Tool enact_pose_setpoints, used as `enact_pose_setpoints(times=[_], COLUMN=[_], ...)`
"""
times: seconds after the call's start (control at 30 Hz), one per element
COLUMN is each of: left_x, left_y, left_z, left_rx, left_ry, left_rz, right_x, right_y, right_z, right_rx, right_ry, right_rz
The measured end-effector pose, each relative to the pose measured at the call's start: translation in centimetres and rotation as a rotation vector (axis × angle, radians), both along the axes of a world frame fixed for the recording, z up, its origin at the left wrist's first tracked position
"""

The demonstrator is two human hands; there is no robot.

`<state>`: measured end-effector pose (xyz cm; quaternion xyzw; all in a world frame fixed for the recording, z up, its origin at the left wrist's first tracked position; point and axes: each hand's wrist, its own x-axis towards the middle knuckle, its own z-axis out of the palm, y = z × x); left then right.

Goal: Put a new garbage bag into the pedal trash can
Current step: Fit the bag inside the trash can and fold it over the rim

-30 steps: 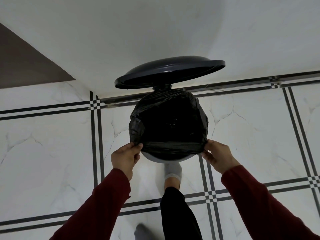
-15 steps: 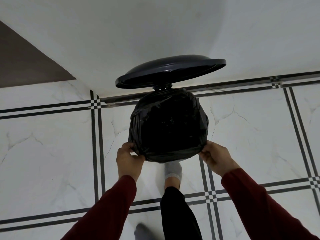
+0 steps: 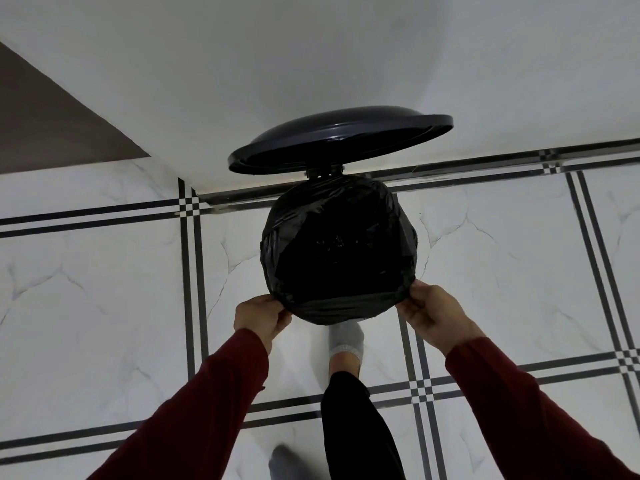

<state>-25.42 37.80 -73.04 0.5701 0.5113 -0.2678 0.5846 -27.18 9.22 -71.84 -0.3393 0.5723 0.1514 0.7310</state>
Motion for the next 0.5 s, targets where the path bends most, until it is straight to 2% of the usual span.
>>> enact_pose_setpoints(times=[0.27, 0.37, 0.5], left_x=[-0.9, -1.3, -2.0], left_y=[0.1, 0.5, 0.5], left_z=[1.6, 2.1, 1.5], left_rx=[-0.325, -0.445, -0.491], left_ry=[0.085, 0.037, -0.053], left_rz=[0.238, 0.250, 0.291], right_x=[0.3, -0.4, -1.2], right_y=[0.7, 0.1, -0.2], right_z=[-1.4, -1.0, -1.0], right_rx=[0.065, 0.157, 0.229], right_ry=[-0.042, -0.123, -0.177], right_rz=[-0.014, -0.103, -0.161])
